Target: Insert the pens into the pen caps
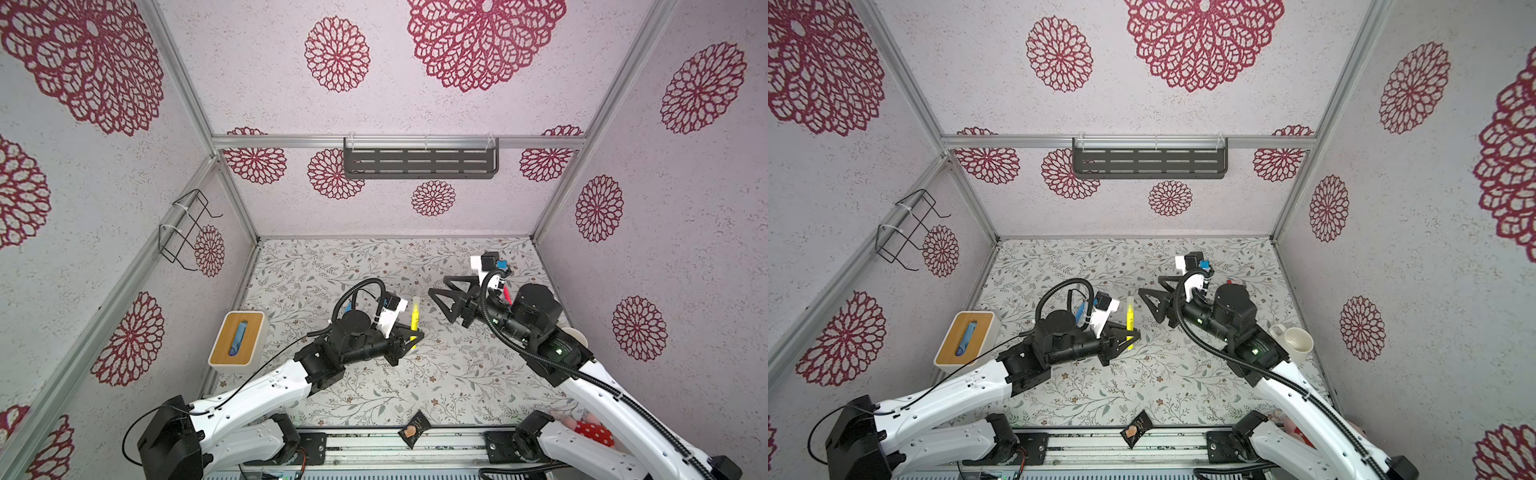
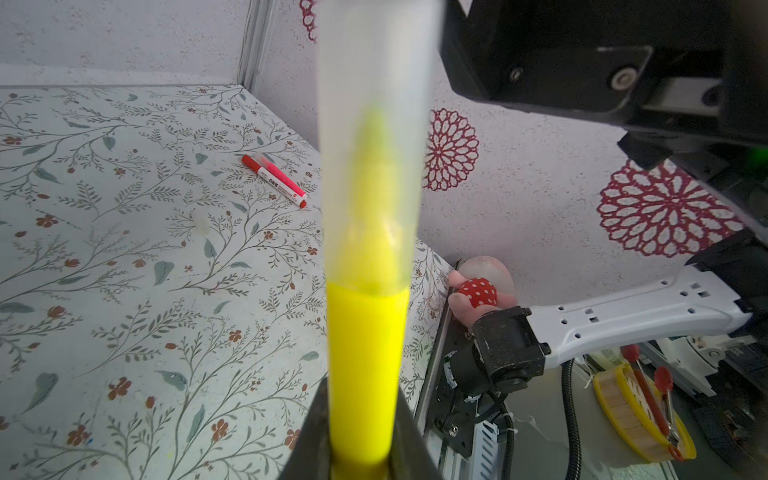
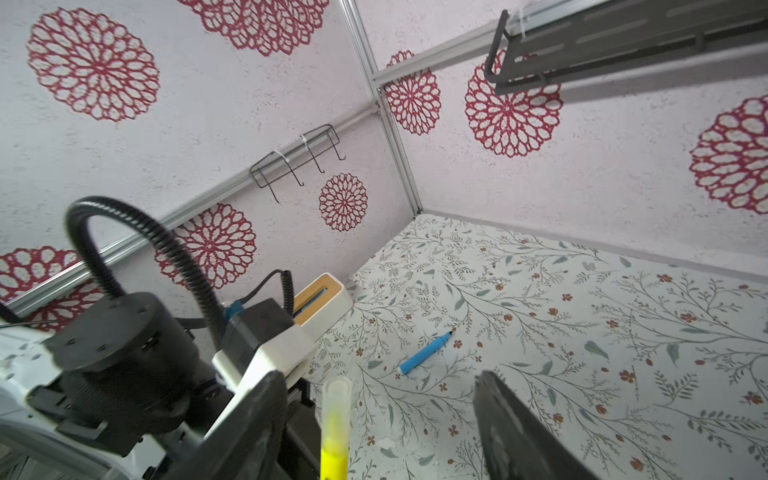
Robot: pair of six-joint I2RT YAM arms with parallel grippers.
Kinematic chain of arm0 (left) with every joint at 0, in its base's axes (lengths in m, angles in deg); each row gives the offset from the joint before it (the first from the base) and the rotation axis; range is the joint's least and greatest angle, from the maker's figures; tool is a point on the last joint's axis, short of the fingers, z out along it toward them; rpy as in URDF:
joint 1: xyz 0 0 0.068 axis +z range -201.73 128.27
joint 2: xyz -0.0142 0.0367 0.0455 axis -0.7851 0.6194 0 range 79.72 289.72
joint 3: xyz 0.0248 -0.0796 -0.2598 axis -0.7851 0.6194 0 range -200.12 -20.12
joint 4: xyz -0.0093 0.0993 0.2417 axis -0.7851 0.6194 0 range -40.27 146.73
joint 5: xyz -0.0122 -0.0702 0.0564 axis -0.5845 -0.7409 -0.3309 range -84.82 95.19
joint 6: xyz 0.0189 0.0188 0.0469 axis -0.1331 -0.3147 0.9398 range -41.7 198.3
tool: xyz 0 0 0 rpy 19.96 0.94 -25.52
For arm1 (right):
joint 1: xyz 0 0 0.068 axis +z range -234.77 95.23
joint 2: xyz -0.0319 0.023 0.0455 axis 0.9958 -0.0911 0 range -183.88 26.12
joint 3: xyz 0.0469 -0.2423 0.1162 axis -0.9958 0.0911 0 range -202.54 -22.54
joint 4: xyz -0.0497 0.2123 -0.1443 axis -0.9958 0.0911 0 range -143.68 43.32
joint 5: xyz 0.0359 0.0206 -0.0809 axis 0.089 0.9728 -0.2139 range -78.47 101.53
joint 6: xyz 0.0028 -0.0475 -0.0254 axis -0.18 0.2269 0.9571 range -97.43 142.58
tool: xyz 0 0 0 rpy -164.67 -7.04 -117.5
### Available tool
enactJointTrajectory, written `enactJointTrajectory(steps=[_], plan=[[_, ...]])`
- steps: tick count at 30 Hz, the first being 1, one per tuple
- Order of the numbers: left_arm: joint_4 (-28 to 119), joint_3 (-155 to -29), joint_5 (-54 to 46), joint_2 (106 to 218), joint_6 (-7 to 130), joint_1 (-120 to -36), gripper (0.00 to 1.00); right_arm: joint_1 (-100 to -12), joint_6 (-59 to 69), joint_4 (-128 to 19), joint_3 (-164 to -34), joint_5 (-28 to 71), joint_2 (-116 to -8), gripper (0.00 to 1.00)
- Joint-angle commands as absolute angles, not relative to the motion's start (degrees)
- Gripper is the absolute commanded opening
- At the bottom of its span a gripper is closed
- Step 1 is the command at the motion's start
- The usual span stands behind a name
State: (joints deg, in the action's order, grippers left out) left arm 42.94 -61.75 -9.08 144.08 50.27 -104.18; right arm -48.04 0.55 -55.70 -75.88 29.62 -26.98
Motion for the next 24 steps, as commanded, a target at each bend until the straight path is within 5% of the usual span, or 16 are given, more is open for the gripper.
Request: enactJointTrajectory(steps=[1,24], plan=[[45.5,-64.2,-3.6,145.0,52.9,-106.0,0.00,-47.9,-0.1,-55.3,-77.5,29.7,-28.8,0.74],[48.4,-66.8,-0.2,148.8,54.0,-108.0,0.00,-47.2,-3.3,-60.9,-77.1,36.0,-35.1,0.56]])
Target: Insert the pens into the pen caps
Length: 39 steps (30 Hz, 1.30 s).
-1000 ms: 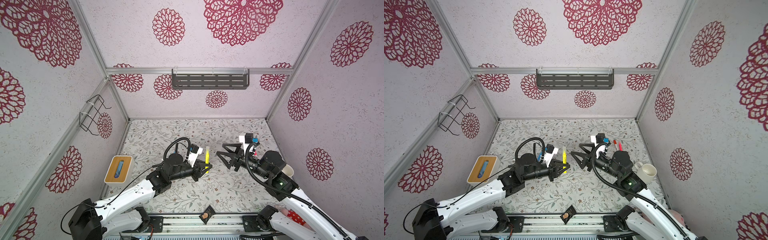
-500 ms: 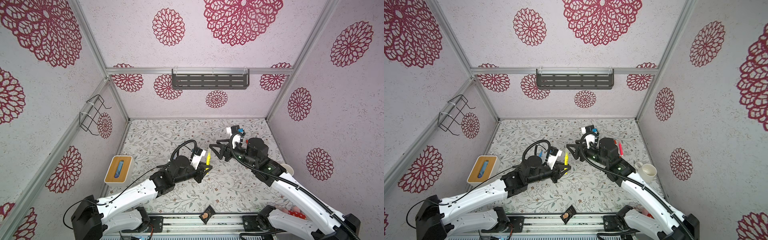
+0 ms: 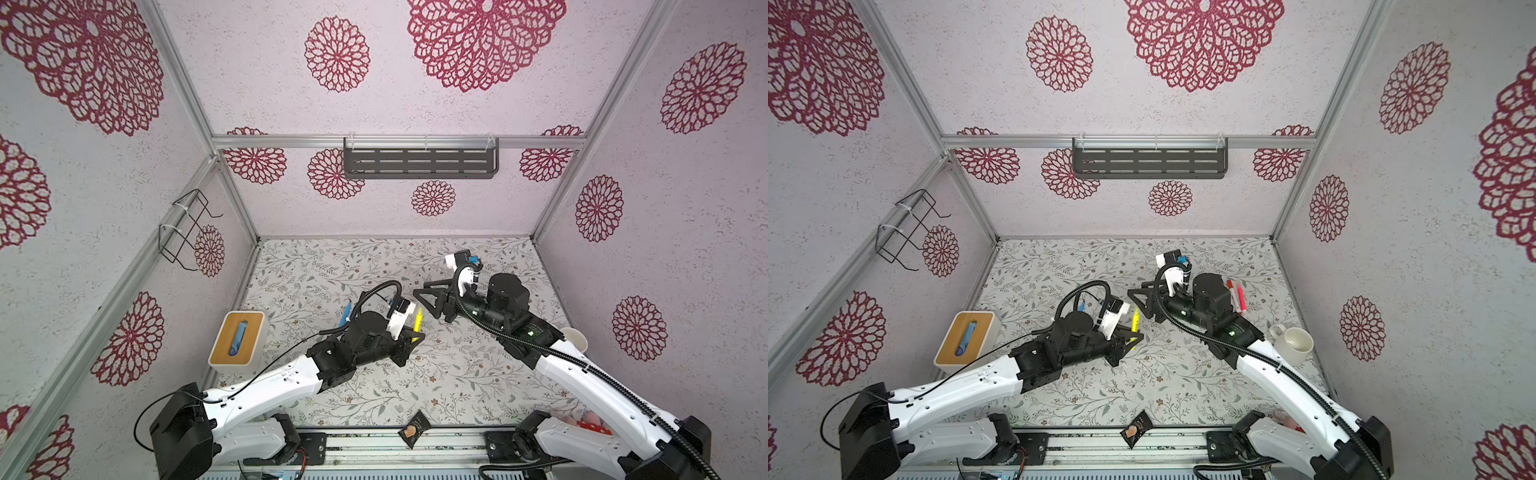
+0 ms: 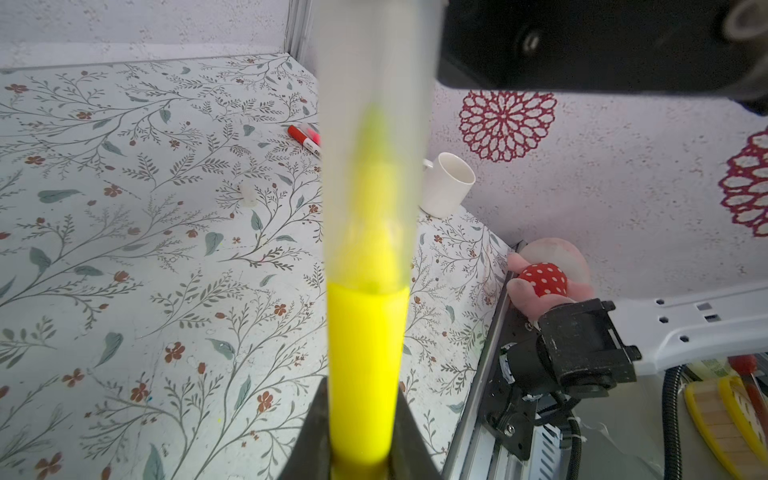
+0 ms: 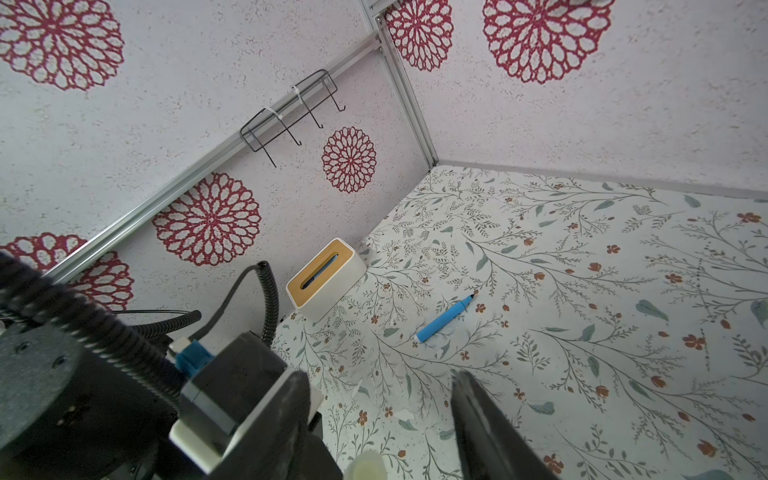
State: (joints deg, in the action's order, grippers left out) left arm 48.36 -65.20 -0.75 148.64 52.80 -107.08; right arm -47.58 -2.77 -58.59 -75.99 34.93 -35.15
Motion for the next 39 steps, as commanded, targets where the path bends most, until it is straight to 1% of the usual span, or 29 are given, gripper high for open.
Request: enactJointTrajectory(steps=[1,10,14,17,25,30,34,35,39], plan=[[48.4,-66.8,-0.2,148.8,53.9,-108.0,0.00,-47.2,-3.3,-60.9,-77.0,36.0,-35.3,0.55],[48.7,-67.2,-0.3,149.4,54.0,-108.1,0.00,-45.9,-3.3,-61.3,-77.3,36.7,-36.8,0.49],[48.9,-67.4,-0.2,149.6,54.0,-108.2,0.00,-45.2,-3.0,-60.9,-77.5,36.5,-37.5,0.45],[49.0,-67.5,-0.1,149.7,54.1,-108.2,0.00,-44.9,-2.9,-60.6,-77.4,35.9,-37.7,0.39],[49.3,-67.7,0.0,149.9,54.2,-108.2,0.00,-43.8,-1.9,-59.7,-77.9,36.0,-38.4,0.27],[49.7,-67.8,0.0,149.9,54.2,-108.2,0.00,-43.0,-1.1,-58.4,-78.6,36.3,-39.1,0.15],[50.0,-67.7,0.3,149.4,54.1,-108.1,0.00,-42.5,0.0,-56.5,-79.3,36.3,-40.0,0.02],[50.0,-67.7,0.3,149.2,54.1,-108.2,0.00,-42.3,0.2,-56.1,-79.4,36.1,-40.2,0.00],[49.7,-67.5,0.7,148.3,54.2,-108.2,0.00,-41.5,0.6,-55.5,-79.1,35.6,-40.8,0.00]])
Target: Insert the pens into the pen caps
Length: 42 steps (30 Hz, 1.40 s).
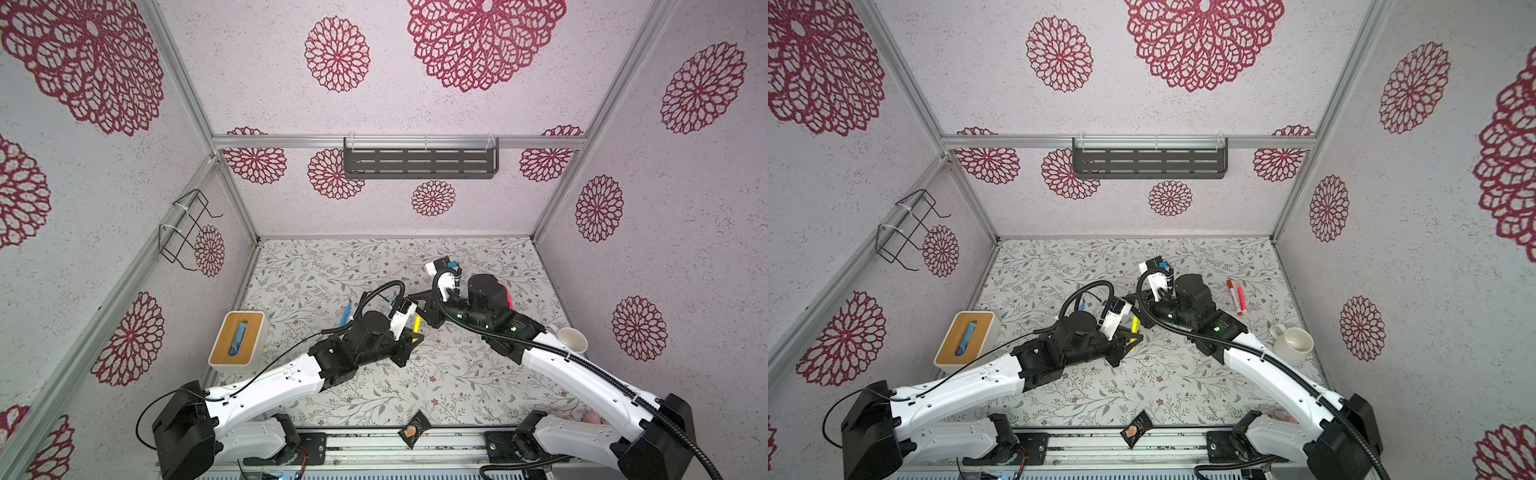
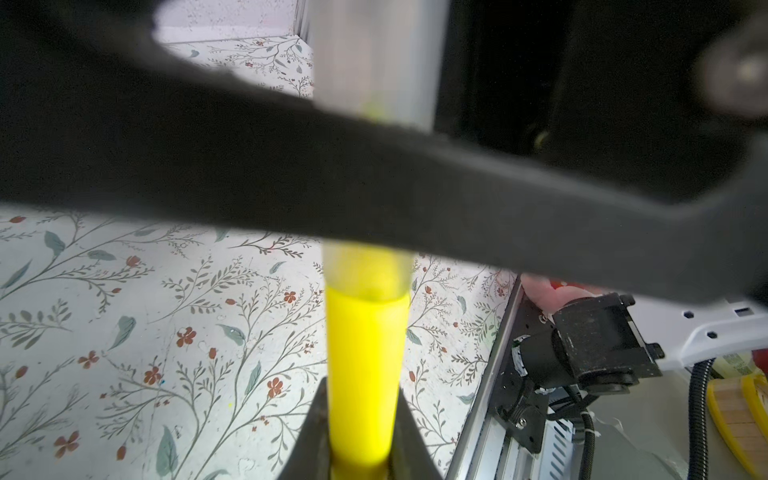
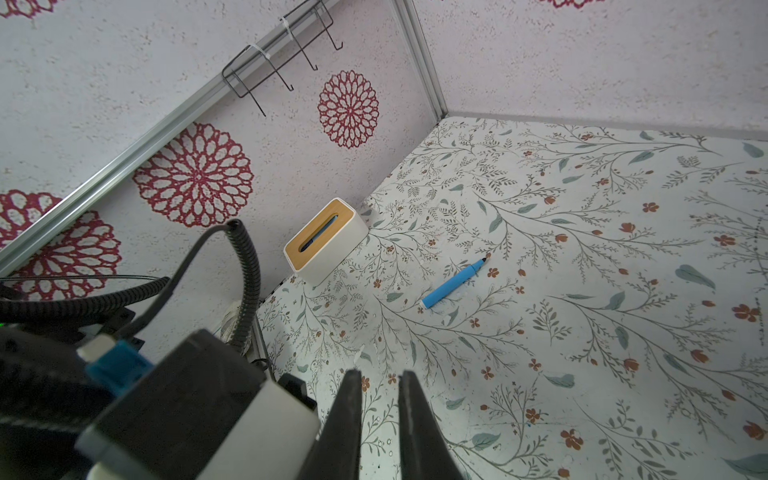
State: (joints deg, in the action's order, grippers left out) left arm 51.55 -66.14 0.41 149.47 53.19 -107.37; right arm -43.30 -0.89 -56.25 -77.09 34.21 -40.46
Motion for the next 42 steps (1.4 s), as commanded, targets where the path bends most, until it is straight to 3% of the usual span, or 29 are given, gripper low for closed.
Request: enactJointTrajectory(steps=[1,17,42], plan=[[49.5,-67.5,1.1,148.2,54.4,-108.2,0.00,-41.1,0.7,-55.2,-78.9,35.0,-40.8,0.00],[44.0,-64.4,-4.2,144.9,48.7,-102.3,0.00,-35.1,-1.2,-57.5,-70.5,25.5,-41.8,0.00],[41.6,-62.4,-3.6,141.4,46.2,-91.6,0.00,-26.1,-9.6,-68.4,-61.0,21.8,-49.7,0.00]])
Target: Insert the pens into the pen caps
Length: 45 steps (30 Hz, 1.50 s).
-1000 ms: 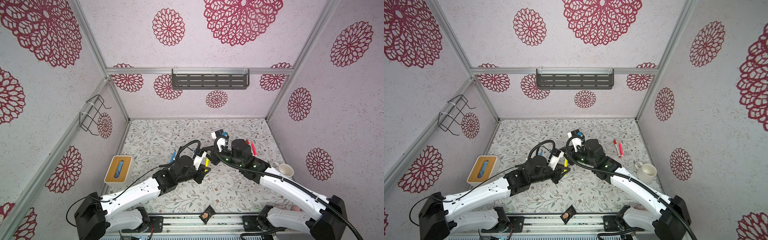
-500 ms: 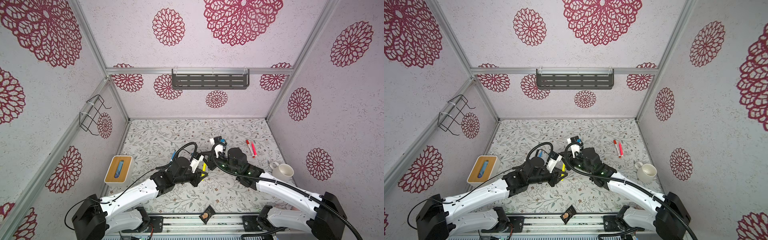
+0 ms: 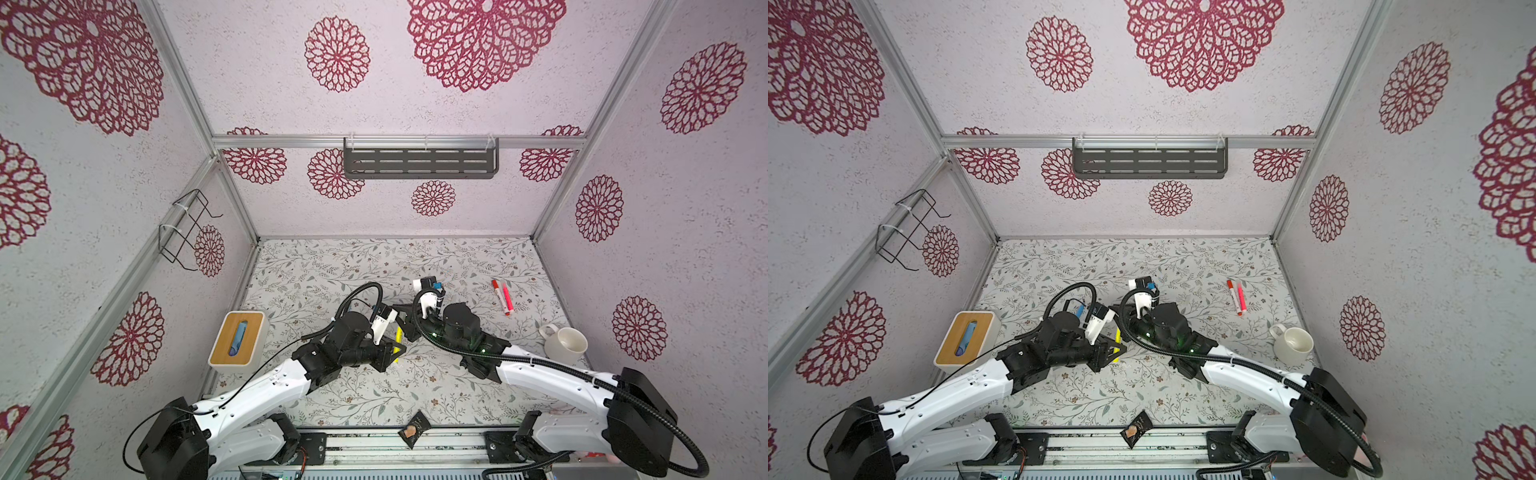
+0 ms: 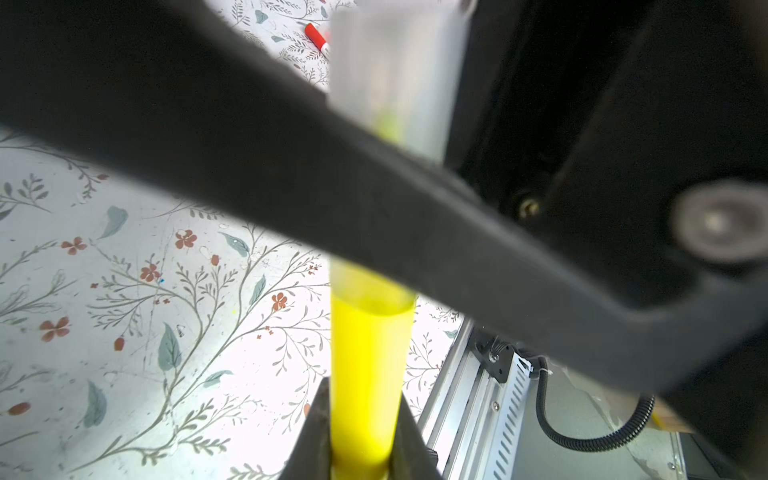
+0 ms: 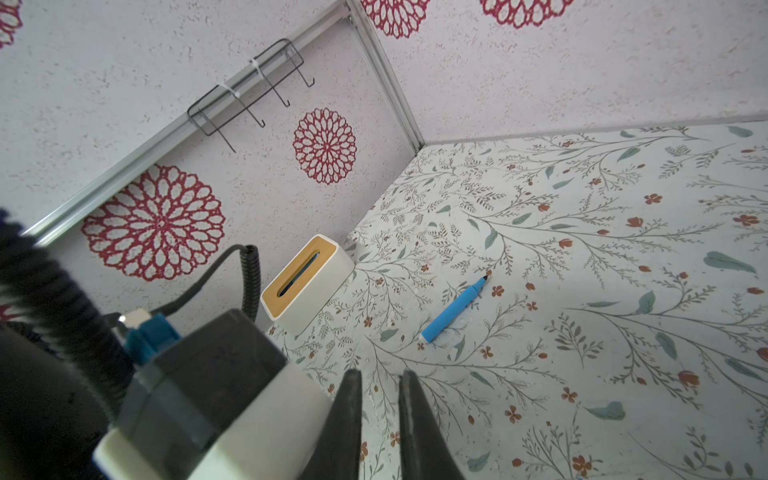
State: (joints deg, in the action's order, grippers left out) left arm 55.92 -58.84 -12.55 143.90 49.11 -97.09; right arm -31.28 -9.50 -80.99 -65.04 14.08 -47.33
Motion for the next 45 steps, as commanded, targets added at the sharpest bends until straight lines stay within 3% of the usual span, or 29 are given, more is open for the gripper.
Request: enactJointTrajectory(steps=[1,15,17,19,20,22,33,45], plan=[[41.6,-62.4,-3.4,141.5,46.2,-91.1,0.00,-25.7,-10.0,-68.9,-61.0,21.7,-50.2,0.00],[44.5,-59.1,-6.0,140.3,45.4,-88.8,0.00,-26.4,-4.7,-62.0,-68.8,15.4,-48.1,0.02],[46.0,-57.6,-5.6,139.4,45.8,-88.8,0.00,-27.5,-2.9,-60.8,-70.9,16.4,-47.3,0.22],[47.4,-56.2,-4.8,138.4,45.8,-88.9,0.00,-28.2,-1.0,-60.8,-72.2,19.1,-46.1,0.49],[47.8,-55.4,-4.6,137.8,45.7,-89.0,0.00,-28.4,-0.2,-61.3,-72.5,20.8,-45.3,0.56],[48.5,-54.1,-3.8,136.6,45.5,-88.9,0.00,-28.5,1.1,-62.6,-72.5,23.2,-43.4,0.61],[46.1,-51.4,-2.1,134.4,45.3,-89.4,0.00,-29.1,1.1,-60.4,-68.4,19.4,-34.2,0.63],[44.0,-53.3,3.2,136.5,47.6,-97.1,0.00,-30.3,1.5,-59.0,-69.9,18.7,-34.3,0.53]])
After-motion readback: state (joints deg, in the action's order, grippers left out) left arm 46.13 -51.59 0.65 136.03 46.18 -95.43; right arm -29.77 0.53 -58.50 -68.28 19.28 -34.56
